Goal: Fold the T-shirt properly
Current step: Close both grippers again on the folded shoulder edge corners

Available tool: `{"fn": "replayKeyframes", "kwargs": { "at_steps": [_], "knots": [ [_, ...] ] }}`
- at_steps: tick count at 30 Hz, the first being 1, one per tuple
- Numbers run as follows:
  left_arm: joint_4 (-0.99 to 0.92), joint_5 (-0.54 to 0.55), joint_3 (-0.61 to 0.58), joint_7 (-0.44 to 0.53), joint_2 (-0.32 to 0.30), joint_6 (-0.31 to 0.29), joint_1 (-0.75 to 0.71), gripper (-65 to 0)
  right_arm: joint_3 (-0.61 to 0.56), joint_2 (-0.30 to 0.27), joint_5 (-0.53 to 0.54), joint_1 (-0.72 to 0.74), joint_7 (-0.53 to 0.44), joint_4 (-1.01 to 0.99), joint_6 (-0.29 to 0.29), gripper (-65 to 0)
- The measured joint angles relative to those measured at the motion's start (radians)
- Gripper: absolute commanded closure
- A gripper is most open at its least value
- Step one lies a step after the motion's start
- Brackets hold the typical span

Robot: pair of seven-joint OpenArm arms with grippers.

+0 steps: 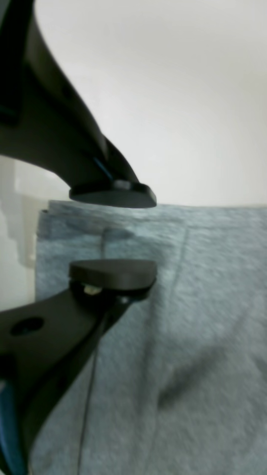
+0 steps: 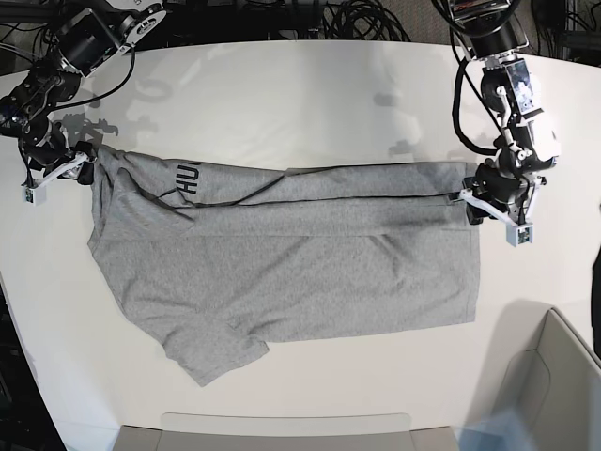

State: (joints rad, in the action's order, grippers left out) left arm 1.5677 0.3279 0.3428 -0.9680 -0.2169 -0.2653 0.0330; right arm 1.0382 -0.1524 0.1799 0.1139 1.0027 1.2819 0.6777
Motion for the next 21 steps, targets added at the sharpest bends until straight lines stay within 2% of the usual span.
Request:
{"fn": "replayKeyframes", "kwargs": {
  "at_steps": [5, 9, 13, 19, 21],
  "knots": [
    [-0.112, -0.013, 0.060, -0.018, 0.003, -0.002, 0.018, -26.3, -0.035, -0.005, -0.006, -0.003, -0.001, 0.002, 0.000, -31.5],
    [-0.129, -0.015, 0.100, -0.018, -0.007, -0.136, 0.039, -26.3, -0.038, -0.005, -0.006, -0.003, 0.000, 0.002, 0.000, -31.5],
    [-0.163, -0.014, 0.101, -0.037, 0.000, -0.143, 0.037, -26.3, -0.038, -0.005, -0.003, -0.003, -0.001, 0.002, 0.000, -31.5],
    [-0.216, 0.005, 0.101, 0.001, -0.008, -0.153, 0.048, -26.3, -0.040, -0.005, -0.003, -0.002, 0.000, 0.001, 0.000, -31.5],
    [-0.218, 0.002, 0.101, 0.001, -0.008, -0.209, 0.047, -26.3, -0.040, -0.004, -0.005, -0.001, 0.000, 0.001, 0.000, -31.5]
  ]
}}
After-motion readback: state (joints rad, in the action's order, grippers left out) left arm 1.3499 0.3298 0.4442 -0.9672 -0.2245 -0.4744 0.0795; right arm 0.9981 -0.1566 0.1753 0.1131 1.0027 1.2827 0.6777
